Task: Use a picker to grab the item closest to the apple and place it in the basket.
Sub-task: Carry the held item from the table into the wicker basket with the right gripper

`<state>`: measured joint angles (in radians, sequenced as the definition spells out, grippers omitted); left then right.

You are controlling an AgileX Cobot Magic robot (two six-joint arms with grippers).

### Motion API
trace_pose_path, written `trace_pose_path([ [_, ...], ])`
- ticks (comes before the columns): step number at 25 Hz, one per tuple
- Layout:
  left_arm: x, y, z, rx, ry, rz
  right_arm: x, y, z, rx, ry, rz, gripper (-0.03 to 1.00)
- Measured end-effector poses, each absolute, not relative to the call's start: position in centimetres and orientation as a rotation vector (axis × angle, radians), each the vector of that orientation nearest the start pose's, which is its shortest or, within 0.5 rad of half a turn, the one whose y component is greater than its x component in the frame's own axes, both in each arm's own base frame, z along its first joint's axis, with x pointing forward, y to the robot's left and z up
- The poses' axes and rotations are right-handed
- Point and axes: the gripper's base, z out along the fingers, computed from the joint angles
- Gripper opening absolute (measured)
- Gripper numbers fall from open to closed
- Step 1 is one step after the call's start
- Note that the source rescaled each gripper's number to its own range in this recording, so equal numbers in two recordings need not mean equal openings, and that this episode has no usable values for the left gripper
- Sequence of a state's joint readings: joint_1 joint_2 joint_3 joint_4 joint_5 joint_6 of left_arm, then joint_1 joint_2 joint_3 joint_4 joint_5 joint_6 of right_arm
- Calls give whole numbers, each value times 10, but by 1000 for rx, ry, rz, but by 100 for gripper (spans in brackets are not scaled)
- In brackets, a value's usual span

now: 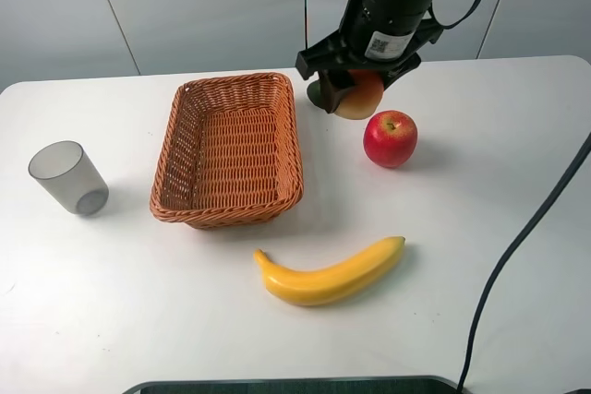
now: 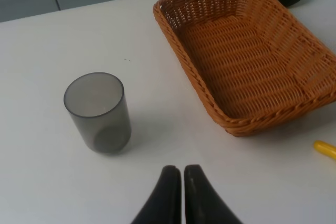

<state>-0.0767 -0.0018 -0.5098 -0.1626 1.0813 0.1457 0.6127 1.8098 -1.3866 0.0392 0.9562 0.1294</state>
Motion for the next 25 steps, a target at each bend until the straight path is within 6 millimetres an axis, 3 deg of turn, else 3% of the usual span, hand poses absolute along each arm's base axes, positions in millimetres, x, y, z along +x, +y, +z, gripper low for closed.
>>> trace_pose_path([
  [15,-9,-12,279,238,2032,-152,314,313,216,-789,2707,275,2],
  [25,-9,-12,279,236,2032,-153,336,341,193,-797,2634,297,2],
])
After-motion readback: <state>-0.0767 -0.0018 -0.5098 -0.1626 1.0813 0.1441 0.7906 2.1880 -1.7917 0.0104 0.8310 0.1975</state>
